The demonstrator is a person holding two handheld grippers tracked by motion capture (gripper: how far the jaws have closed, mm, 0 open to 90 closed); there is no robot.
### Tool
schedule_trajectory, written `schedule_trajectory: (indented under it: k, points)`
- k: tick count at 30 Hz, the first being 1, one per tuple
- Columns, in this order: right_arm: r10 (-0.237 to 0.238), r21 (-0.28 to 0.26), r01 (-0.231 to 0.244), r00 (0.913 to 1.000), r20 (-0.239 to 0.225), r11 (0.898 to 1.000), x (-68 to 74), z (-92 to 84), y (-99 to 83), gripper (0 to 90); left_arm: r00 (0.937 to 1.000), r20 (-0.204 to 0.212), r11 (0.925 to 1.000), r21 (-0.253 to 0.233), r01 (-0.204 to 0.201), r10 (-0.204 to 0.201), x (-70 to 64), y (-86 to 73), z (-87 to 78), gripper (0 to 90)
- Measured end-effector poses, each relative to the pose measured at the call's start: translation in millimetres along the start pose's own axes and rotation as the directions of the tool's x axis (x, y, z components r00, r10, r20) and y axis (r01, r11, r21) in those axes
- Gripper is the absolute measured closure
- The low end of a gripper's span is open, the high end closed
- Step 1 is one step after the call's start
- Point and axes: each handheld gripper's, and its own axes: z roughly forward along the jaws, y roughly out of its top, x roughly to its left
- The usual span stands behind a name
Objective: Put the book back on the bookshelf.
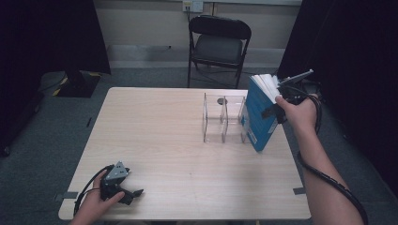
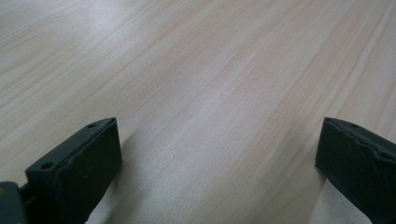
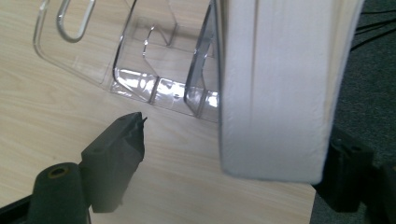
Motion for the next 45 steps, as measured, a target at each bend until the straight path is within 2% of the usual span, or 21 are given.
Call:
schedule_trajectory:
  k: [9,13,17,19,21,27,32,42,45]
  points:
    - [-0.063,0.011,0.063,0.9976,0.028,0.998,8.5,-5.1,-10.3,17.4,1.0000,0.000,1.0000,0.000,0.000,0.000,0.0,0.0,0.0,0.0]
    - [-0.057,0.028,0.057,0.9984,0.005,0.998,5.4,-5.5,-15.2,17.6,1.0000,0.000,1.0000,0.000,0.000,0.000,0.0,0.0,0.0,0.0]
    - [-0.066,0.047,0.066,0.9978,0.008,0.997,5.5,-5.1,-21.0,17.6,1.0000,0.000,1.0000,0.000,0.000,0.000,0.0,0.0,0.0,0.0]
    - [-0.076,0.049,0.076,0.9971,-0.001,0.996,6.0,-6.1,-23.4,17.5,1.0000,0.000,1.0000,0.000,0.000,0.000,0.0,0.0,0.0,0.0]
    - [-0.073,0.029,0.073,0.9973,0.006,0.997,5.7,-8.2,-25.6,18.6,1.0000,0.000,1.0000,0.000,0.000,0.000,0.0,0.0,0.0,0.0]
    - [-0.077,0.035,0.078,0.9967,-0.029,0.996,4.8,-8.5,-32.5,17.9,1.0000,-0.001,1.0000,0.000,0.000,0.000,0.0,0.0,0.0,0.0]
    - [-0.103,0.042,0.106,0.9926,-0.064,0.993,6.8,-2.4,-40.0,17.6,1.0000,-0.008,1.0000,-0.008,0.002,-0.002,-0.4,-0.3,0.6,0.0]
    - [-0.163,0.050,0.166,0.9847,-0.061,0.985,20.8,11.6,-54.0,19.4,1.0000,-0.009,0.9999,-0.010,0.001,-0.001,-0.5,-0.4,0.8,0.0]
    - [-0.189,0.047,0.194,0.9772,-0.097,0.980,27.0,16.7,-58.0,18.4,1.0000,-0.009,0.9999,-0.011,0.002,-0.002,-0.5,-0.4,0.9,0.0]
